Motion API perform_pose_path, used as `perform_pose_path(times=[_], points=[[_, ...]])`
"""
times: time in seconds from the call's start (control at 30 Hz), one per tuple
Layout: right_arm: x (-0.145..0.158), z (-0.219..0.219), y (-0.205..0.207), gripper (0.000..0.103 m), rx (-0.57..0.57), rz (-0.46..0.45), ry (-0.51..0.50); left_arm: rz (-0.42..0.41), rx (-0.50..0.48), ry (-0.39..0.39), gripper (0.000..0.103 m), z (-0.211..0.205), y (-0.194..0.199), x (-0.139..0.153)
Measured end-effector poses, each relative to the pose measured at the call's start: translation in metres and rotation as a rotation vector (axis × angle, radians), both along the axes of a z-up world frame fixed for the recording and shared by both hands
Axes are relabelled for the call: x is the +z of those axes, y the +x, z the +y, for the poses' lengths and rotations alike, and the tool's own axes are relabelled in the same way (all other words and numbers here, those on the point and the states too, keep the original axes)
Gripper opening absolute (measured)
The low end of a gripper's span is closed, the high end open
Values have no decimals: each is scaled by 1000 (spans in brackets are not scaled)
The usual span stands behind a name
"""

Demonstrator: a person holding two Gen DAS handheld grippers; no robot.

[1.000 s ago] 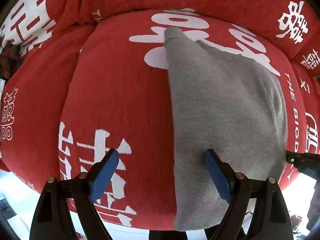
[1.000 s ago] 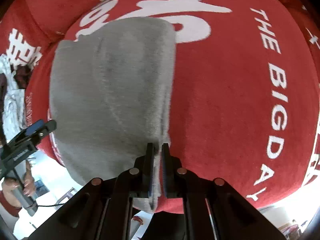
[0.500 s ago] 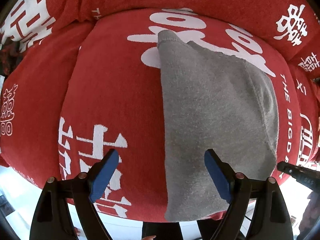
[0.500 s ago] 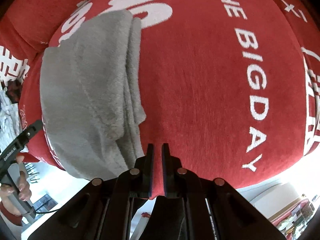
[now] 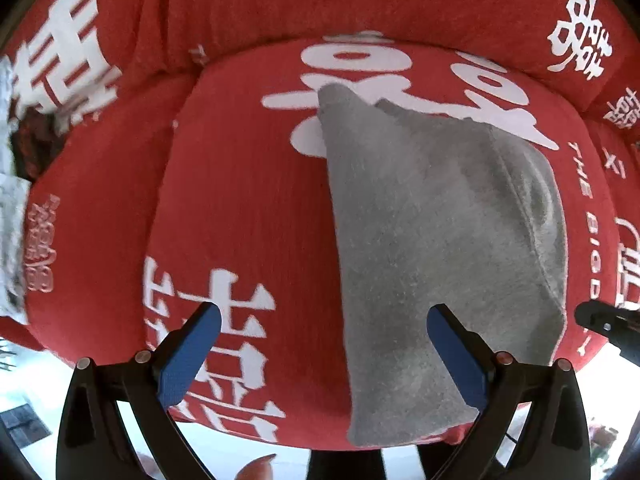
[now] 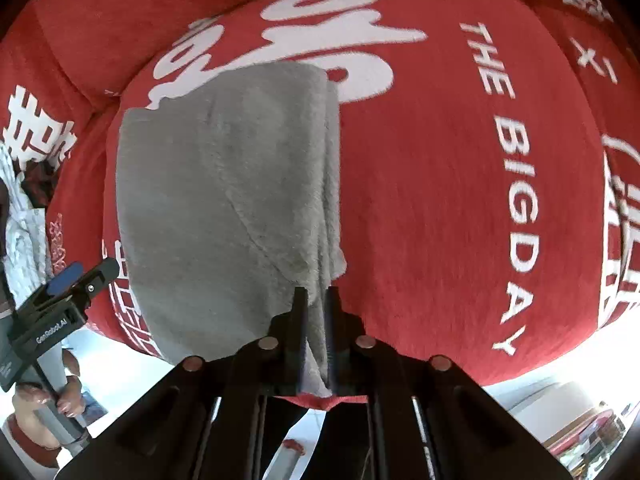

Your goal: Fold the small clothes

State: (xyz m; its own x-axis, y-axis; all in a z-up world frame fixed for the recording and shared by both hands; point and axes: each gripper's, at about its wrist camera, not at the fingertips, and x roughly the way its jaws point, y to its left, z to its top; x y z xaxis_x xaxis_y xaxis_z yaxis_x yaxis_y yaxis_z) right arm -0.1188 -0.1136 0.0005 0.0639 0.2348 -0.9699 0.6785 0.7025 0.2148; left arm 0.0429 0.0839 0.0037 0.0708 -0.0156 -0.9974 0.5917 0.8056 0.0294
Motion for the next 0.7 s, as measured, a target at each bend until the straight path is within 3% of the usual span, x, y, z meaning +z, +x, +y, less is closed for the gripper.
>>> perform_pose_path(times=[0.03, 0.07, 0.1, 0.37, 0.7], points=[[2, 3, 4, 56, 5, -8, -14, -5, -1, -1, 103, -1, 0, 2], [8, 6, 7, 76, 13, -29, -37, -6, -3, -2, 103, -1, 1, 4], [12, 7, 10, 80, 19, -47, -54, -8, -3, -5, 103, -1, 1, 6], [32, 18, 21, 85, 22, -50, -173, 17, 18, 18, 103, -5, -6, 14], [29, 31, 29, 86, 23, -11, -166, 71, 44, 26, 103, -3, -17, 13]])
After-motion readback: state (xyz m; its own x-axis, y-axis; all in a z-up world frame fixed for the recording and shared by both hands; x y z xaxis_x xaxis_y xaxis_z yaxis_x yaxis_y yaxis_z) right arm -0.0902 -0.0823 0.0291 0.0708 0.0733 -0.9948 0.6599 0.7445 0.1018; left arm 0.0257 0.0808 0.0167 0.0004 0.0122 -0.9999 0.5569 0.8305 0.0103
